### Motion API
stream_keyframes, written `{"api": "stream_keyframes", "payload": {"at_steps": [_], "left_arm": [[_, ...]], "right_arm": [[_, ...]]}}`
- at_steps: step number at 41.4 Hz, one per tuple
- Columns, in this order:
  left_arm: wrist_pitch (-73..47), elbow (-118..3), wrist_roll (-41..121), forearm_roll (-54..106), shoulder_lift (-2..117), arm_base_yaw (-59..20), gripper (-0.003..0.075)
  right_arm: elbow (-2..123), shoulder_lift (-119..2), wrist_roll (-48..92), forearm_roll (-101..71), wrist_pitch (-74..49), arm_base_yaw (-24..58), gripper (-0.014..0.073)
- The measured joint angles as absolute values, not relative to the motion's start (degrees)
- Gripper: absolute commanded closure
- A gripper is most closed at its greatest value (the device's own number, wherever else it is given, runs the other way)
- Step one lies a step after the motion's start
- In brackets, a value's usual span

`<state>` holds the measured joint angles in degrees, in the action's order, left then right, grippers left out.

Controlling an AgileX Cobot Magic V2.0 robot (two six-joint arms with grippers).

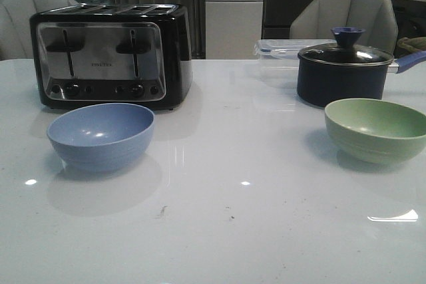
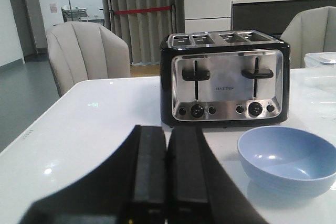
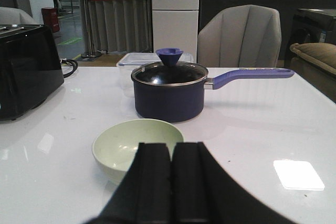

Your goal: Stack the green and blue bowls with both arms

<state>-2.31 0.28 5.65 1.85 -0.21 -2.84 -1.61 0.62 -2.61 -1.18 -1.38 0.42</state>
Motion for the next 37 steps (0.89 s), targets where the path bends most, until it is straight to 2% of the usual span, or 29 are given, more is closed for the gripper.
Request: {"api": "stream_keyframes", "payload": {"at_steps": [25, 37], "left_arm": [[-2.31, 0.28, 5.65, 1.85, -0.21, -2.84, 0.0627], [2.08, 0.28, 5.65, 1.85, -0.21, -2.84, 0.0627]], "right_arm": [[-1.61, 0.62, -2.61, -1.18, -1.38, 0.42, 0.0537], [-1.61, 0.62, -2.61, -1.18, -0.43, 0.42, 0.0537]]}}
